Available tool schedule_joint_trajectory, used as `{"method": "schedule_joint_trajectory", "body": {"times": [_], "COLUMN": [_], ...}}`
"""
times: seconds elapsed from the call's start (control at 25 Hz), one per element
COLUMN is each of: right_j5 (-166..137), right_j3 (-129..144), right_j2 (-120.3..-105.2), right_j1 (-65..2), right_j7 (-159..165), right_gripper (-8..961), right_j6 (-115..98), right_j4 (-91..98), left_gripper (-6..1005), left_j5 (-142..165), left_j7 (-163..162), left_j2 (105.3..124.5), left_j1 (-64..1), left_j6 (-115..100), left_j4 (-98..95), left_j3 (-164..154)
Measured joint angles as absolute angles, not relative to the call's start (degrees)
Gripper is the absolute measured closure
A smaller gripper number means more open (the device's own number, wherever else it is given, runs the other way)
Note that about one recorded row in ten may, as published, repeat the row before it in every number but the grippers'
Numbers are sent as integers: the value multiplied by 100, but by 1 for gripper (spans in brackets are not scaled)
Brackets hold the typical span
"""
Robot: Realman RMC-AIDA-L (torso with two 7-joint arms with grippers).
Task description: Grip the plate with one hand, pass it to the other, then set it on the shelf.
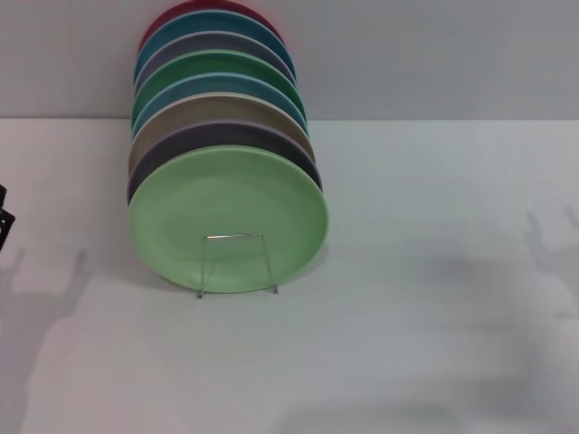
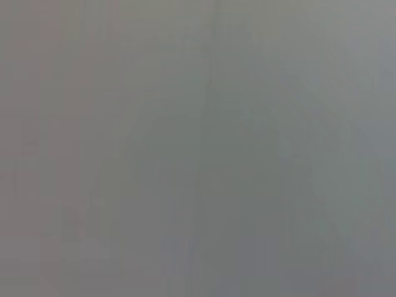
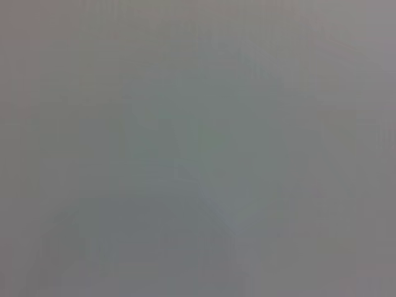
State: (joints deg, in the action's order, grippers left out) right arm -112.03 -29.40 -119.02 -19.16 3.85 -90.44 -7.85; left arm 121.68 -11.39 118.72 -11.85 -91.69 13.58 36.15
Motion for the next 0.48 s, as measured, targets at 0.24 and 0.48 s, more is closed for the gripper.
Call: {"method": "schedule_joint_trajectory", "body": {"times": [0.24, 0.48], "right_j5": [-11161, -11153], "right_j3": [-2999, -3330], "right_j2": [-11721, -11817], "right_j1": [-1965, -1961], "right_j7": [515, 543], "right_gripper": [418, 419], "right_j6": [-8995, -8887], "right_j4": [-881, -726], "left_gripper": [130, 130], "left_j5": [12152, 12151], "left_j7": [-1077, -1025], "left_j2": [11880, 11884], "left_j1": [-1209, -1218], "left_j6": [-9033, -9020], "left_j4": [1406, 1432], "left_j3": [3720, 3742]}}
